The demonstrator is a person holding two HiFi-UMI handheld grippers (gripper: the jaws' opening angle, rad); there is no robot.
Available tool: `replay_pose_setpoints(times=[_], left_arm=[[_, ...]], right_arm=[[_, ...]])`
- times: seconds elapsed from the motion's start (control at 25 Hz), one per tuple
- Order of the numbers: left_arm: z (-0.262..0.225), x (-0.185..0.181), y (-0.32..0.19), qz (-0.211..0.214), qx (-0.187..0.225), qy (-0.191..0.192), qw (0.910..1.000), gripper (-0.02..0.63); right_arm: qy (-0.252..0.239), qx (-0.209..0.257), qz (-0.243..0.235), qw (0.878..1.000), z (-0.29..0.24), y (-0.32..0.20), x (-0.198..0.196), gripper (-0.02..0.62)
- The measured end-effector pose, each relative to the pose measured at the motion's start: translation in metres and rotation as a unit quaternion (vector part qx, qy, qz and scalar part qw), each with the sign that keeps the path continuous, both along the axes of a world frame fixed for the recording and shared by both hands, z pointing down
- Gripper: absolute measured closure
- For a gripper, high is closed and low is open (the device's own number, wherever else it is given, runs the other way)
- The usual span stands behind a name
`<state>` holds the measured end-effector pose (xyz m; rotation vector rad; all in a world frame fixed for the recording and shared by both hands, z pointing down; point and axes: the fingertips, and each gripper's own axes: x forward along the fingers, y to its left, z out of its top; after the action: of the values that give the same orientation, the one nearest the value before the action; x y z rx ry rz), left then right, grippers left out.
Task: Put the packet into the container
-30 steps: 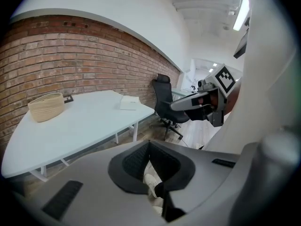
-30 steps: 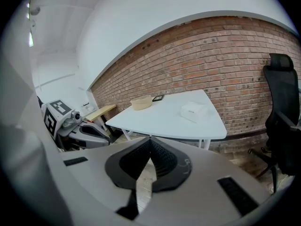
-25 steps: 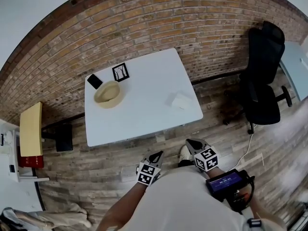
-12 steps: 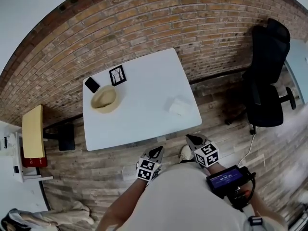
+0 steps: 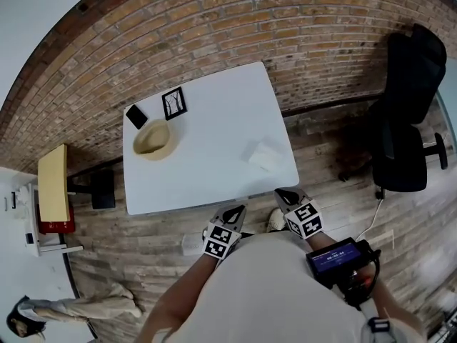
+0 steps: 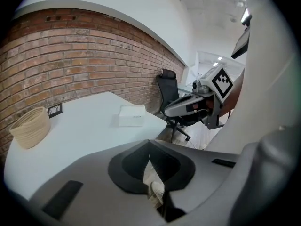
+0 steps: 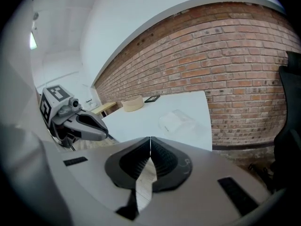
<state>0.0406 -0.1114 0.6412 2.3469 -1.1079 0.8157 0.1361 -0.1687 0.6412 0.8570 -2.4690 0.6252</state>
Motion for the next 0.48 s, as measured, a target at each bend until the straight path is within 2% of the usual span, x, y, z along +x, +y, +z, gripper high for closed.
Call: replay_pose_setpoints(times=[0.28,0.48], left_arm=[[-0.004,-0.012,-0.014,-0.029,0.003,-0.005,0.9996,0.597],[0.0,-0.024,-0.015,-0.046,0.001,0.004,0.9989,0.597]], right_arm=[[0.061,0.033,-0.042,0.997,0.004,-0.031,-0.005,0.583],[0.113,0.027,-0.056,0.992,0.013,-0.056,-0.008,0.473]])
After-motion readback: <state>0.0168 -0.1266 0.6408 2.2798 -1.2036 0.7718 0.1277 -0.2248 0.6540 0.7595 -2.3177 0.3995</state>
